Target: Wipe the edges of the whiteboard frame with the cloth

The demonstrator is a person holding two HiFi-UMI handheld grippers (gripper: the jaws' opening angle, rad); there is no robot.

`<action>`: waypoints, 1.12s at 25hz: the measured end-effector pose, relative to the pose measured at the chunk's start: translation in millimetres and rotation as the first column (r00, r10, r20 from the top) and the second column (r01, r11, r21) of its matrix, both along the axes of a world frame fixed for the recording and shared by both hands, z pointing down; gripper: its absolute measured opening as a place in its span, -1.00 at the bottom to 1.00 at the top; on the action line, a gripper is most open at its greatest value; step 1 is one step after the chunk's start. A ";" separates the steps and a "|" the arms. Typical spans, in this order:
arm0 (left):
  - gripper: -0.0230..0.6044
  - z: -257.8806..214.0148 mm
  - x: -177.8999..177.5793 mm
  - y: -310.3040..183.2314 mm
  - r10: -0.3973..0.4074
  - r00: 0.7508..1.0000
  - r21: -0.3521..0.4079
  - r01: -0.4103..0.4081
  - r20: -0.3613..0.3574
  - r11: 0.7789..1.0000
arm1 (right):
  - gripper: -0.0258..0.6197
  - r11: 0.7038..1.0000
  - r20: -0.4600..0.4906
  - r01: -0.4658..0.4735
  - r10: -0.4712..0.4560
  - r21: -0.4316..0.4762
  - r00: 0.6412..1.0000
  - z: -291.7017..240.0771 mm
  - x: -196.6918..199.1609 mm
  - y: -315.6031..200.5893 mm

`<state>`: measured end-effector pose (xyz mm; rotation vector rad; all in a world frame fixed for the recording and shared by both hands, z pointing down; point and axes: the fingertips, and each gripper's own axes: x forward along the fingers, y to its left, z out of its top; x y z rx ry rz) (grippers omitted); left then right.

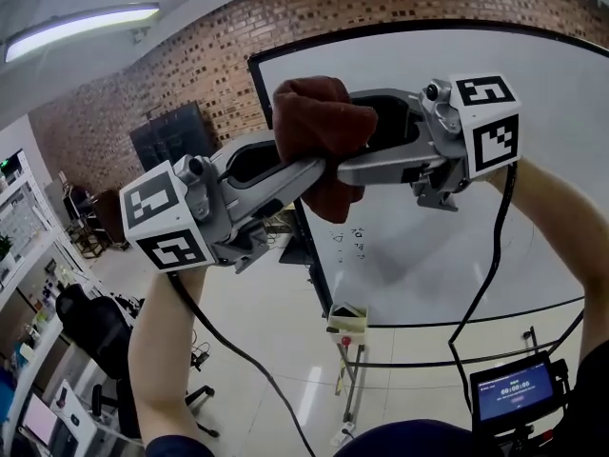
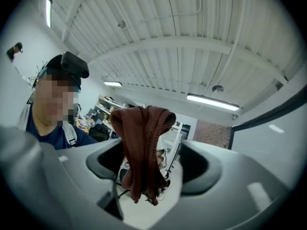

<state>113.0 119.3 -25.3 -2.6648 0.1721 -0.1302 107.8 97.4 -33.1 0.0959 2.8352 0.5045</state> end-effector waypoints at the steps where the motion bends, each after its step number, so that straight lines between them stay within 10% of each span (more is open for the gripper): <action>1: -0.70 -0.6 0.8 3.6 0.006 1.000 -0.004 -0.006 -0.005 1.000 | -0.23 1.000 -0.001 0.030 -0.030 0.003 1.000 -1.5 4.6 5.0; 2: -0.70 -1.7 2.9 7.0 0.012 1.000 -0.009 -0.012 -0.011 1.000 | -0.66 0.998 -0.005 0.056 -0.056 0.007 0.998 -2.3 9.8 11.0; 13: -0.62 -1.1 -22.2 -13.3 -0.071 0.994 -0.028 0.068 -0.086 0.997 | -0.75 0.997 -0.038 0.061 -0.059 0.036 0.998 -3.1 -11.4 2.5; 15: -0.23 -4.5 -47.2 -40.5 -0.192 0.967 -0.009 0.193 -0.167 0.981 | -0.76 0.998 -0.002 -0.017 0.017 0.064 1.000 -9.9 -16.3 -17.0; 19: -0.23 -20.5 -106.8 -65.2 -0.392 0.864 -0.024 0.406 -0.315 0.914 | -0.76 0.934 0.058 -0.344 0.340 0.095 0.939 -52.9 2.0 -64.8; 21: -0.34 -18.2 -131.4 -66.0 -0.472 0.827 -0.014 0.491 -0.305 0.871 | -0.76 0.805 0.056 -0.562 0.563 0.188 0.825 -82.1 15.5 -87.4; 24: -0.49 -11.4 -155.1 -65.5 -0.559 0.780 -0.007 0.580 -0.281 0.814 | -0.76 0.483 0.098 -0.754 0.811 0.446 0.577 -132.2 31.0 -105.8; 28: -0.49 -20.5 -176.6 -63.0 -0.600 0.736 0.020 0.637 -0.314 0.771 | -0.75 0.102 0.145 -0.627 0.933 0.772 0.330 -181.1 2.8 -126.4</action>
